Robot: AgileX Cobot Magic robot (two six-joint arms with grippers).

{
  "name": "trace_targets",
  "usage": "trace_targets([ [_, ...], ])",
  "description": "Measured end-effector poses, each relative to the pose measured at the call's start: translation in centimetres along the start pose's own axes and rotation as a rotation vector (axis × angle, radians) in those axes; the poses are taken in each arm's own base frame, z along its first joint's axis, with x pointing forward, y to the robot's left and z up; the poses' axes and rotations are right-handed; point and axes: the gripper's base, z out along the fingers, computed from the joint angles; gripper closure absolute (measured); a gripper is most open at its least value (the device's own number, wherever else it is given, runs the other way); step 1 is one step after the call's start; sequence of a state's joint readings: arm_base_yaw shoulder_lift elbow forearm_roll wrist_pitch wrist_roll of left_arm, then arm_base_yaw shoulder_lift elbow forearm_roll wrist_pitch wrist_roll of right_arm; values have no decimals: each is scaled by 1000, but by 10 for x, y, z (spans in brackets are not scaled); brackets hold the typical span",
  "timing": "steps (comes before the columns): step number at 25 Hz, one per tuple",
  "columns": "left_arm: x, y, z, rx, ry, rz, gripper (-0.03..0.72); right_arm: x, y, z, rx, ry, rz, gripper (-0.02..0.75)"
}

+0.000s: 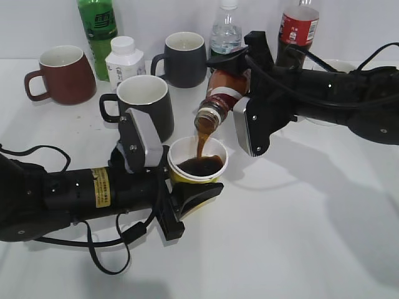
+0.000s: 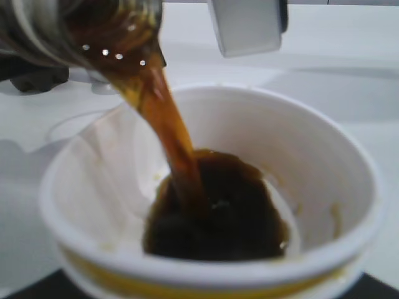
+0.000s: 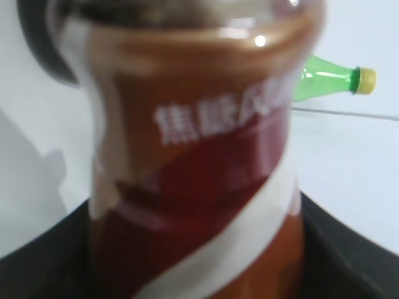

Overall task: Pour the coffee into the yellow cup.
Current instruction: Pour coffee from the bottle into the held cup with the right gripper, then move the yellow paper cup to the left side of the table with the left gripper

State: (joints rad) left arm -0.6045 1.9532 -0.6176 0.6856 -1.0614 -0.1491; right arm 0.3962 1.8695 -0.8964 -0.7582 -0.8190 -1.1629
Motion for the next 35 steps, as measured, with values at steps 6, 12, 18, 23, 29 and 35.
trace_targets([
  [6,0,0,0,-1,4,0,297,0,0,0,0,0,11,237],
  [12,1,0,0,-1,6,0,297,0,0,0,0,0,145,237],
  [18,-5,1,-1,-8,-11,7,297,0,0,0,-1,-3,414,237],
  [23,-7,3,-5,-57,-32,-27,297,0,0,0,-3,-3,676,237],
  [29,-7,6,-31,-152,-83,-92,297,3,-1,0,26,21,988,237],
  [35,-14,12,-72,-275,-106,-112,297,5,-2,0,52,35,1192,237],
])
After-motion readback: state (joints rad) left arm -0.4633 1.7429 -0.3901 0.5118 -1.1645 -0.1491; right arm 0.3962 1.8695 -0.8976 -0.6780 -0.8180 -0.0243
